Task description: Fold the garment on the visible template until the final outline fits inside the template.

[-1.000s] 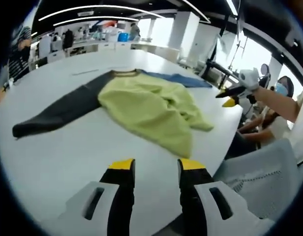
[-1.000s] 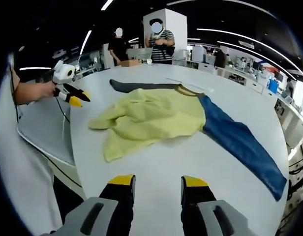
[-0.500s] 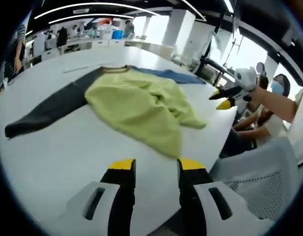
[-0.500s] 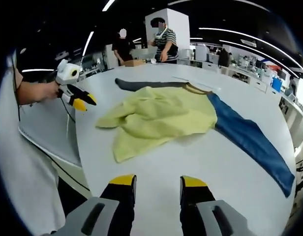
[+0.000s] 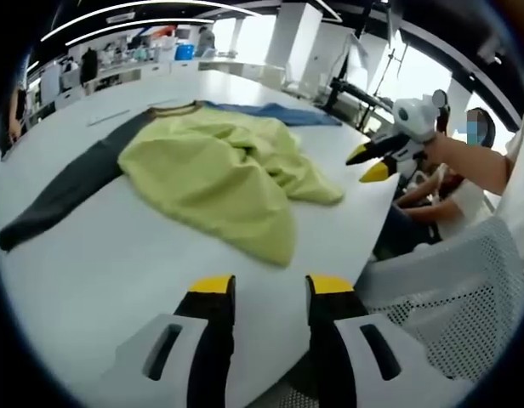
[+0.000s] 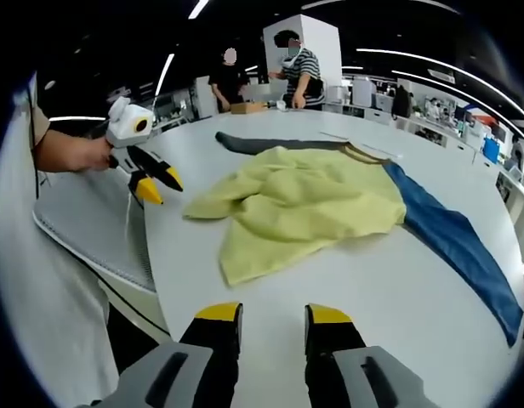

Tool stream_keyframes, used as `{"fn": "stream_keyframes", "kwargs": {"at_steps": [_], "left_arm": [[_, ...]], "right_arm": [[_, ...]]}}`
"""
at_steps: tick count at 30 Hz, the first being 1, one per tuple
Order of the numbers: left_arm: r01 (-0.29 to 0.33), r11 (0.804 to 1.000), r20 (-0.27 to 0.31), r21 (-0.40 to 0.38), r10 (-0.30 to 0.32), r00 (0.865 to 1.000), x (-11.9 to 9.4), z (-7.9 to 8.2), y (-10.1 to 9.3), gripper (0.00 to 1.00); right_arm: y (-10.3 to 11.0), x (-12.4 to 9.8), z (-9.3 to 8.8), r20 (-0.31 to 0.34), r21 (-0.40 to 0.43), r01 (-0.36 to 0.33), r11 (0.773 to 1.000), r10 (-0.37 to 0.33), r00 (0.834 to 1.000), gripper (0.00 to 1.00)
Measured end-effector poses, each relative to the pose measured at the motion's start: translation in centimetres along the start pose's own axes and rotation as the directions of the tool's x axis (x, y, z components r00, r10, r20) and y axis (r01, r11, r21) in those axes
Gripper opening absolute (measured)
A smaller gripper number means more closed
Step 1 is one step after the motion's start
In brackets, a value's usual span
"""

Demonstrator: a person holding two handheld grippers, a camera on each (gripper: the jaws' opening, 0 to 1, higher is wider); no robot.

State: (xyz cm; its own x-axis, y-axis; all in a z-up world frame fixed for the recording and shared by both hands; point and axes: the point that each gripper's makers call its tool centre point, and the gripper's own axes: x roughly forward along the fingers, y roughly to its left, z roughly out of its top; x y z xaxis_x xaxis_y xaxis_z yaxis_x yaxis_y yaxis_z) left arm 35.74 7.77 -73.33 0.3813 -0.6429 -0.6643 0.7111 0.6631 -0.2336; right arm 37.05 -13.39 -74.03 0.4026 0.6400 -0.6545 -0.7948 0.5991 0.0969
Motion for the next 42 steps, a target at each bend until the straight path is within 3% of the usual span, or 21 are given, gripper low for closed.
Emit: {"fn": "stream_keyframes", "kwargs": {"at_steps": [19,42], "left_arm": [[0.019,0.998,-0.050,0.063,-0.016,0.999,1.9,0.1,-1.1,0.23],[-0.009,0.997,-0.082,0.078,0.015,0.996,3.8,0.5,-0.9,0.13]], "right_arm": [[2.8,1.8,1.1,0.014,-0.059,-0.067,0.996,0.068,0.998,0.18],[3.2,3.9,1.4,-0.013,-0.144,-0.071,0.987,0.069,0.998,0.08]]}}
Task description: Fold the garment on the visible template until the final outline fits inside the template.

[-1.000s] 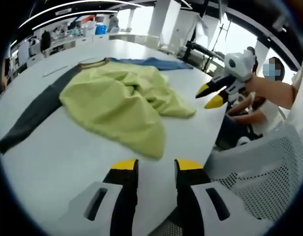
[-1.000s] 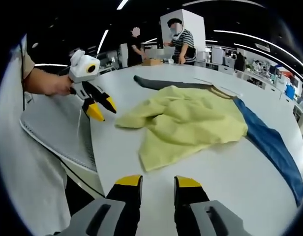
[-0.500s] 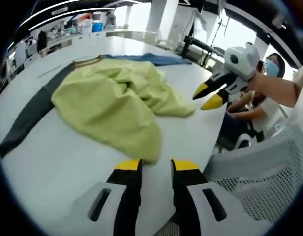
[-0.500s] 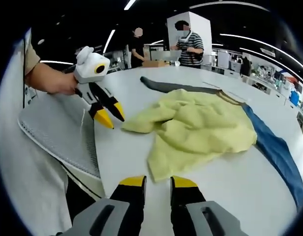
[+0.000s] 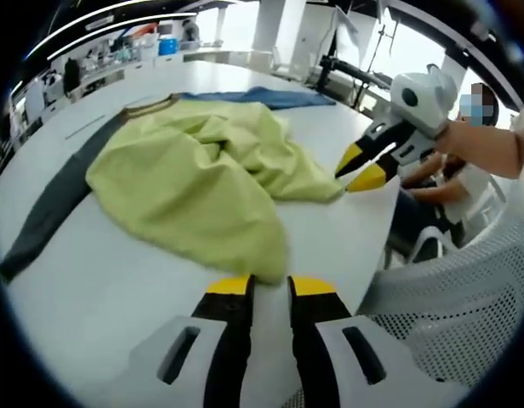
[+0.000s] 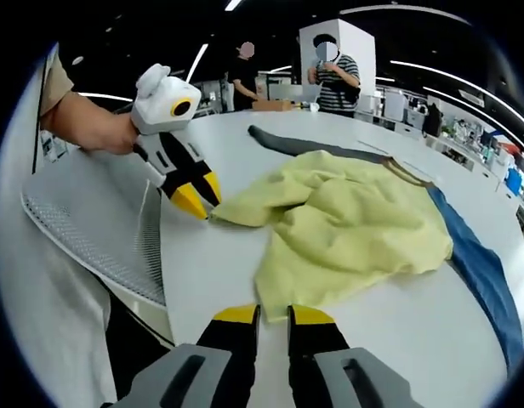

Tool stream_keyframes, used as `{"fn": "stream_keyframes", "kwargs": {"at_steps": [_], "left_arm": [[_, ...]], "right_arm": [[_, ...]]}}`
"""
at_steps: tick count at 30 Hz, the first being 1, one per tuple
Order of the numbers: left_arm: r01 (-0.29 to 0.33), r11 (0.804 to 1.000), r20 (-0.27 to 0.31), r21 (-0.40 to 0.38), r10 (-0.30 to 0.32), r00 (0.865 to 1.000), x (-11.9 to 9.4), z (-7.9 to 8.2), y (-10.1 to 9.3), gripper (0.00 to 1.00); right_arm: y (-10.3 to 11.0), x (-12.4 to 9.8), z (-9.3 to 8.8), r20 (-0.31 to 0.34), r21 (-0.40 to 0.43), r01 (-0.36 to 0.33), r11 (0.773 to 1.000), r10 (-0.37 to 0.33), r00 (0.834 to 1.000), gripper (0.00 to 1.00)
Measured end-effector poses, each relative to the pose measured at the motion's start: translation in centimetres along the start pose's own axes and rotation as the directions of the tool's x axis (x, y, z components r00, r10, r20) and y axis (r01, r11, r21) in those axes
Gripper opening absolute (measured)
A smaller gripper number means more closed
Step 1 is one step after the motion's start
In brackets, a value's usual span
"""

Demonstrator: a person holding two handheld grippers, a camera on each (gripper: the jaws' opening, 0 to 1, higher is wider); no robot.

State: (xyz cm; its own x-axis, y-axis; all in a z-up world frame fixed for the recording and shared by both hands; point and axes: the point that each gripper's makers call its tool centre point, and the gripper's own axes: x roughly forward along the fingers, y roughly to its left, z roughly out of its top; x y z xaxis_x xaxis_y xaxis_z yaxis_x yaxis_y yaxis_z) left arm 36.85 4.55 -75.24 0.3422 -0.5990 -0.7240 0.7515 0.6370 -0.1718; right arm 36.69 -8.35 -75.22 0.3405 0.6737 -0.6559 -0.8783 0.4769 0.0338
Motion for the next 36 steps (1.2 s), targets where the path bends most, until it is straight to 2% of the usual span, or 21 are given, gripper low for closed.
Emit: {"fn": "stream_keyframes", "kwargs": {"at_steps": [3,13,19,21,36], "left_arm": [[-0.006,1.000,-0.003,0.002,0.006,1.000,0.19,0.03,0.16,0.11],[0.000,1.000,0.002,-0.013,0.000,1.000,0.44,0.11,-0.09,0.05],[0.002,0.999,0.028,-0.048,-0.001,1.000,0.25,0.79,-0.64,0.14],[-0.002,0.999,0.025,-0.038,0.003,1.000,0.47,0.79,-0.68,0.14],[-0.031,0.999,0.026,-0.042,0.032,0.999,0.45,0.85,-0.14,0.00]], "right_arm": [[-0.02,0.13,-0.13,-0.008,-0.029,0.004,1.000,-0.004,1.000,0.07],[-0.45,0.05,-0.28,0.007,-0.031,0.019,0.999,-0.018,1.000,0.01],[-0.56,0.03,-0.25,0.016,-0.020,0.014,1.000,-0.014,1.000,0.00],[-0.56,0.06,-0.22,0.017,-0.021,0.014,1.000,-0.014,1.000,0.00],[-0.61,0.19,-0.09,0.031,-0.021,0.014,1.000,-0.013,0.999,0.00]]}}
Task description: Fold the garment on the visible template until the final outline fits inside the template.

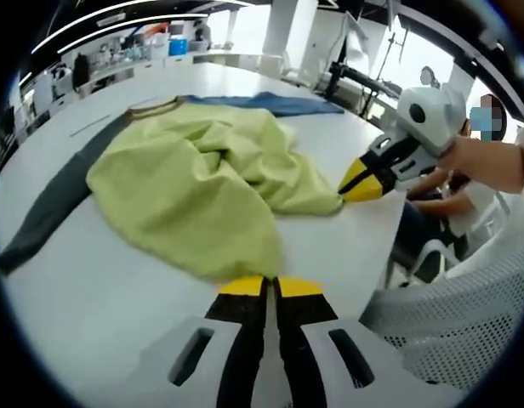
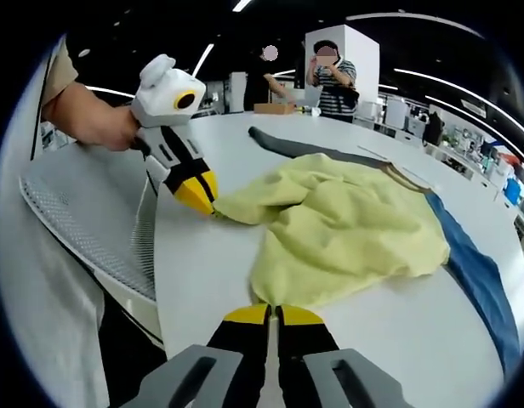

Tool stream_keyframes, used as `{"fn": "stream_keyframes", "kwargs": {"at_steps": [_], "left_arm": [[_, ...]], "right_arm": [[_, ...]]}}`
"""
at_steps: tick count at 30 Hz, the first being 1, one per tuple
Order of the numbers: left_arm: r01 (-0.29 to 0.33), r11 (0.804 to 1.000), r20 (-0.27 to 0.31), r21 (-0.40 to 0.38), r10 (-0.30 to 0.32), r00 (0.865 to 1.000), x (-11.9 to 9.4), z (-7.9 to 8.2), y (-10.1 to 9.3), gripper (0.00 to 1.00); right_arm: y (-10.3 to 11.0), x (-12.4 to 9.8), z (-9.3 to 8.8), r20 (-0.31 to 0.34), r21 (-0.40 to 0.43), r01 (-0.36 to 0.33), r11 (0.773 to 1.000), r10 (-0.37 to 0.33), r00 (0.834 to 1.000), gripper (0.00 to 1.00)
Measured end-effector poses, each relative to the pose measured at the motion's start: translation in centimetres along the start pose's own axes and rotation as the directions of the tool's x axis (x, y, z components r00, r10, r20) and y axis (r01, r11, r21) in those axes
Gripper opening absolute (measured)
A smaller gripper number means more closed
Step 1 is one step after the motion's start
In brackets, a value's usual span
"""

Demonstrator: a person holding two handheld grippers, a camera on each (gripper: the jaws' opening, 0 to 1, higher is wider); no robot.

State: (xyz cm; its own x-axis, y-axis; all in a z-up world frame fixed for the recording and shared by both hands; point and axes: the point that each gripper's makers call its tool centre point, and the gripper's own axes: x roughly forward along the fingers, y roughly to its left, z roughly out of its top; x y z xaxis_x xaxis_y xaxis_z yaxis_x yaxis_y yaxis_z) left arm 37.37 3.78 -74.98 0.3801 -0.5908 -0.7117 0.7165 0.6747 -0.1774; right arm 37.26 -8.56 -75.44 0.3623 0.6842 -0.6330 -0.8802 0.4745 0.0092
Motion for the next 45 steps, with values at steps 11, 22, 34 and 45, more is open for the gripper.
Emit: {"fn": "stream_keyframes", "kwargs": {"at_steps": [11,22,34,45], "left_arm": [[-0.020,1.000,-0.004,0.015,0.020,1.000,-0.5,-0.1,0.8,0.00],[-0.037,0.999,-0.004,0.017,0.037,0.999,-1.6,-0.3,1.7,0.00],[-0.065,0.998,-0.014,-0.013,0.064,0.998,-3.3,-1.8,3.1,0.00],[-0.085,0.996,-0.023,-0.033,0.084,0.996,-4.8,-3.0,4.0,0.00]], "right_arm": [[-0.3,0.0,0.0,-0.003,-0.009,0.002,1.000,-0.002,1.000,0.00],[-1.2,-1.6,-0.2,-0.002,0.000,0.022,1.000,-0.022,1.000,0.00],[-2.9,-4.0,-1.9,-0.014,0.044,0.083,0.996,-0.082,0.997,0.00],[-3.4,-5.7,-3.0,-0.028,0.065,0.119,0.991,-0.117,0.993,0.00]]}}
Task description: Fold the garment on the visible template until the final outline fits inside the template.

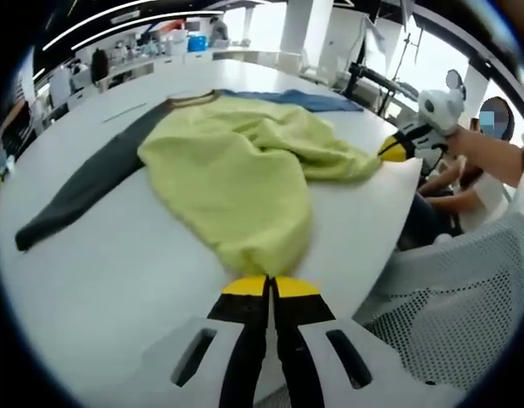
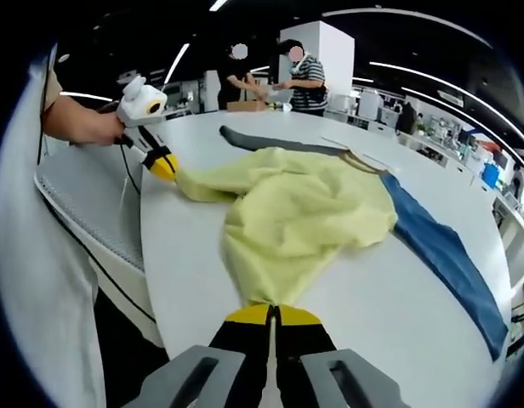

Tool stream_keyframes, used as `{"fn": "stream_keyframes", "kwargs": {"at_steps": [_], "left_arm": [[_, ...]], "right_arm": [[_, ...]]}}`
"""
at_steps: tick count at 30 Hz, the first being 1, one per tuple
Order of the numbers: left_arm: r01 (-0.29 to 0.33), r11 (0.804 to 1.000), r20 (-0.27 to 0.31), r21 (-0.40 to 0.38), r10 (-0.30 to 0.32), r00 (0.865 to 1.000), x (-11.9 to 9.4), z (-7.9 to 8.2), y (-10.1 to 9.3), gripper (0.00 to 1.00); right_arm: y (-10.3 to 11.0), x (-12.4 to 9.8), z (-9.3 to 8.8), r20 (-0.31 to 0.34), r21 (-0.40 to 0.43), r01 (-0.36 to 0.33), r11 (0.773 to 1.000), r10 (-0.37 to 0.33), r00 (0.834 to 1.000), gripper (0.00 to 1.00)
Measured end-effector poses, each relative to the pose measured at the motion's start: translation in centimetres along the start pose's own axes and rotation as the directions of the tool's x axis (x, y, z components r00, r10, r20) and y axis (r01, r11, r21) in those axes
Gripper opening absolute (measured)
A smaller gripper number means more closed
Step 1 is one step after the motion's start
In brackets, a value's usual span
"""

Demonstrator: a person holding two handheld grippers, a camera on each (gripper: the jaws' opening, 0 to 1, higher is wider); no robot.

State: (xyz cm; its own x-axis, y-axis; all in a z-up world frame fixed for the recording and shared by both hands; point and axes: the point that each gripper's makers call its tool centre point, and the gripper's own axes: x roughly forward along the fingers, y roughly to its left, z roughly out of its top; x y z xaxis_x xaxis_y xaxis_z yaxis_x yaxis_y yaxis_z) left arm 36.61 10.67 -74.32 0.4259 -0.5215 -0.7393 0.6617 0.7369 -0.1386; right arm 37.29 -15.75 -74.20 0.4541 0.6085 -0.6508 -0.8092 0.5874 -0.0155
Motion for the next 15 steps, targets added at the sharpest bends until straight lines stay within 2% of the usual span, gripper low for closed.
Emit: {"fn": "stream_keyframes", "kwargs": {"at_steps": [8,15], "left_arm": [[-0.016,1.000,-0.024,-0.011,0.015,1.000,-0.8,-1.4,0.9,0.00],[-0.023,1.000,-0.037,-0.010,0.023,0.999,-1.7,-1.9,1.5,0.00]], "right_arm": [[-0.3,-1.2,-1.4,-0.026,0.006,0.017,1.000,-0.017,1.000,0.00],[-0.7,-2.1,-2.1,-0.040,0.020,0.031,0.999,-0.030,0.999,0.00]]}}
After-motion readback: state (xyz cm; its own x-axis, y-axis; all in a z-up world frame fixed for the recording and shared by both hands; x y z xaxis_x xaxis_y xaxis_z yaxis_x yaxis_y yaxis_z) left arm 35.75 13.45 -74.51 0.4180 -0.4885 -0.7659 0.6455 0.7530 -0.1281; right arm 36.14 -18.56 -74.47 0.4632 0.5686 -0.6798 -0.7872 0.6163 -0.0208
